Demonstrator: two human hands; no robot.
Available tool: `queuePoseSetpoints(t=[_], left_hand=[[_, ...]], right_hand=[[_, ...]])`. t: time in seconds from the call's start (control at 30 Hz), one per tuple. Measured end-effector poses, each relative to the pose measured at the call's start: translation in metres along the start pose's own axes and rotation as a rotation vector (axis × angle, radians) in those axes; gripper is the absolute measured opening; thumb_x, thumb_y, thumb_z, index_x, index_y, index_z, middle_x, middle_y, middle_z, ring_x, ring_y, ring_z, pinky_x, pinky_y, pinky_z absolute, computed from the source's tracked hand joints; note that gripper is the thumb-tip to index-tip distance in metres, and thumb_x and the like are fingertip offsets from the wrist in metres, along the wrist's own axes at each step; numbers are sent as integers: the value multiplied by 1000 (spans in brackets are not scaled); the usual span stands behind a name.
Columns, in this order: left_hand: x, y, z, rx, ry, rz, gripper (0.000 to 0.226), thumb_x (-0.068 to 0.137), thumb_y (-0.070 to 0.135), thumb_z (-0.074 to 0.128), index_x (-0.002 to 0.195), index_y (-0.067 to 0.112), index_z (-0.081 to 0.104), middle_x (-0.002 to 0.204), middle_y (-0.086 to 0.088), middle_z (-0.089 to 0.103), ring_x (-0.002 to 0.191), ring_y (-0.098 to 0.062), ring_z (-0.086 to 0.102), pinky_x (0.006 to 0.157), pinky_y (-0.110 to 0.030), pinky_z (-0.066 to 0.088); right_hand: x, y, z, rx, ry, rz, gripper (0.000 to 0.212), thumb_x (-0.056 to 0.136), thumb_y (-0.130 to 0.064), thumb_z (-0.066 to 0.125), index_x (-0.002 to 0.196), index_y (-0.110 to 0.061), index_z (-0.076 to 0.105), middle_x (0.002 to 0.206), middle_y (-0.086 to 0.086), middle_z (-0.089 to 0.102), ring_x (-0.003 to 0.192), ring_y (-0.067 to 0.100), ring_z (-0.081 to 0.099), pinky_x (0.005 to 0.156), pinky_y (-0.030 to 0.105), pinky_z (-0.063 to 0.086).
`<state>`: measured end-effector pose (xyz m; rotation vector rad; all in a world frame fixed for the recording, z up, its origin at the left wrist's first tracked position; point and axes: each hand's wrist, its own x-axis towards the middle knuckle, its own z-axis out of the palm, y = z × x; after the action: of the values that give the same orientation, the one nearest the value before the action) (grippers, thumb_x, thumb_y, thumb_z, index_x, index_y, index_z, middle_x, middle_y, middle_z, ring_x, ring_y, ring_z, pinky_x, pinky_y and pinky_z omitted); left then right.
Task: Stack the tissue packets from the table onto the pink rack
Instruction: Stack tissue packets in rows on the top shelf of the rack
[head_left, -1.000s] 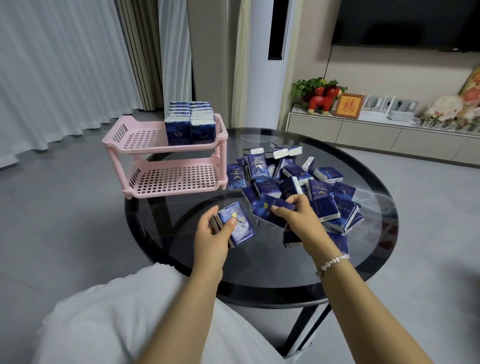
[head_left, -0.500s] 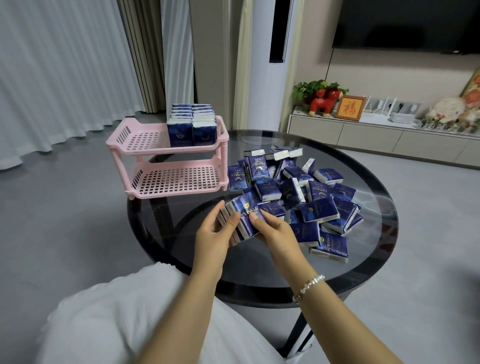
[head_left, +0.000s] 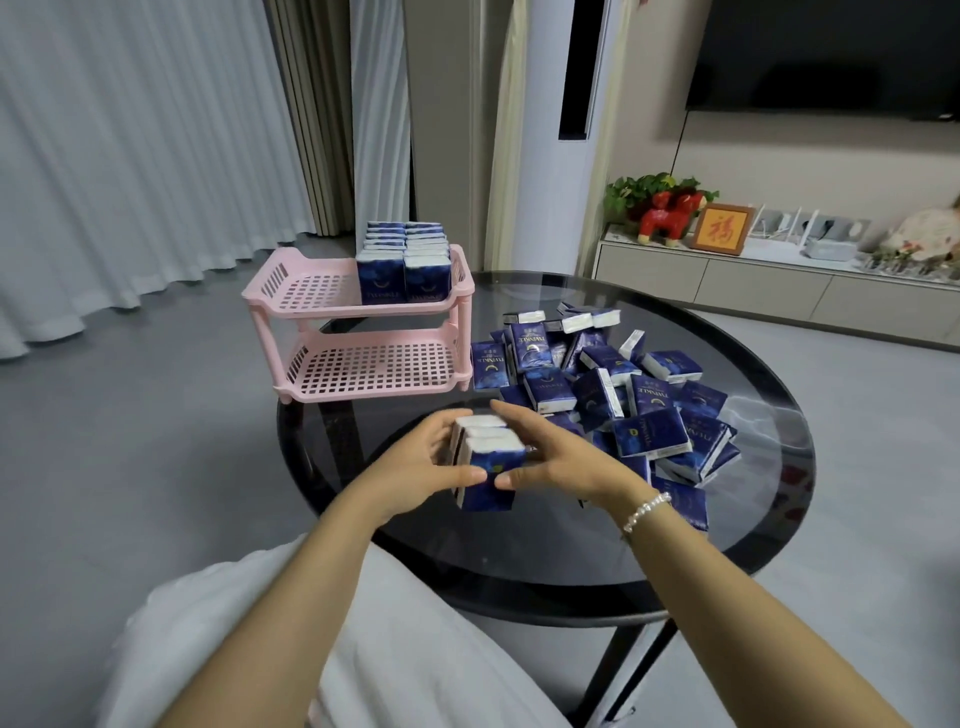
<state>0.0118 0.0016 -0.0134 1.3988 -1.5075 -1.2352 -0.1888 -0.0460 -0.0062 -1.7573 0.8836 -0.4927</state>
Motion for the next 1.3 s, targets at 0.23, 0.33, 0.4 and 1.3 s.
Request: queuePoseSetpoints(t=[0.23,0.33,0.4,1.3], left_hand=[[-6,-10,-10,326,27,-60,100,77,19,77,150,38,12,150,9,22,137,-14,32,113,-36,32],[-9,-12,-9,356,28,-30,103,78,22,76,149,44,4,156,13,14,140,-14,29,114,-36,31],[-11,-12,-7,392,38,-2,98,81,26,74,148,45,5,156,15,14,141,-12,27,114,-35,30],[-19,17,-18,427,201,37,82,73,31,79,144,31,37,131,12,54,120,-7,53,104,-31,43]], right_hand=[[3,-7,2,-330,-27,13,85,75,-29,77,145,-35,28,123,-16,45,103,-1,47,80,11,37],[5,-15,2,-439,-38,3,79,80,-32,72,145,-35,28,127,-14,48,88,-9,49,72,7,37],[6,-16,2,-472,-40,-2,78,81,-31,71,146,-35,27,132,-11,49,85,-10,50,70,5,37],[14,-50,1,-547,-23,-28,72,82,-25,71,145,-20,35,127,-3,57,99,7,56,81,12,39]])
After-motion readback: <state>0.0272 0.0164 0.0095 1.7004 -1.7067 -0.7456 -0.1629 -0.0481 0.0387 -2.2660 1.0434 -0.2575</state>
